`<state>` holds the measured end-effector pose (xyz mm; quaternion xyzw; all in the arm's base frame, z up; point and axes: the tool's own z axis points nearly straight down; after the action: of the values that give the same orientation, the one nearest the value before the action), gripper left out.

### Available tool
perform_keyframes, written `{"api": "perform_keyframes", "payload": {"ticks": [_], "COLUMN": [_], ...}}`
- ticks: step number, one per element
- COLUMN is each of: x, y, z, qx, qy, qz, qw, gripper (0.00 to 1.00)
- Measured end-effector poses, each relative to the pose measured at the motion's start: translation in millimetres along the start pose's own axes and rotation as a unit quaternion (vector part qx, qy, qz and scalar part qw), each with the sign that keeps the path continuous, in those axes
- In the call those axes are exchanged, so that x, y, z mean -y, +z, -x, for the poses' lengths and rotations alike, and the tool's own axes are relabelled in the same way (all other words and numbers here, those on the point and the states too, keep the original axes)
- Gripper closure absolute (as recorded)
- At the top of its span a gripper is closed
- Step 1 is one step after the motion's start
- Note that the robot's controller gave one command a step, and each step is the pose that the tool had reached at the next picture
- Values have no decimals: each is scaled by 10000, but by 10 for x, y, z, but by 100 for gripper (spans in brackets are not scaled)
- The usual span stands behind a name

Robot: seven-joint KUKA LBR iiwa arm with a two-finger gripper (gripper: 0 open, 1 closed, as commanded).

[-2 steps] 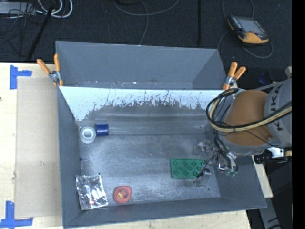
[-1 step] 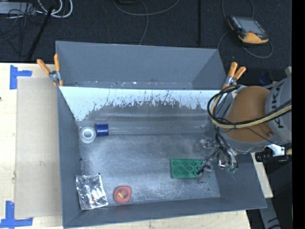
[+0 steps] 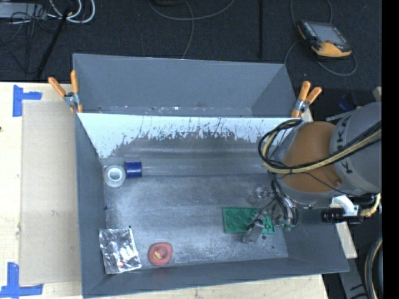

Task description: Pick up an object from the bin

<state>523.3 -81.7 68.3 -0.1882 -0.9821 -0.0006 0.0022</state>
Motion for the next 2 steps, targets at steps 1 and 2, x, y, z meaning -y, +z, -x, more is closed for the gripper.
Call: {"api": "perform_keyframes", "payload": {"ticks": [1, 2], "x": [-4, -7], "y": [6, 5], "z": [-5, -5], "qx": [-8, -7], "qy": [-22, -28], "qz": [-4, -5], "qw": [10000, 10000], "gripper": [0, 100]}}
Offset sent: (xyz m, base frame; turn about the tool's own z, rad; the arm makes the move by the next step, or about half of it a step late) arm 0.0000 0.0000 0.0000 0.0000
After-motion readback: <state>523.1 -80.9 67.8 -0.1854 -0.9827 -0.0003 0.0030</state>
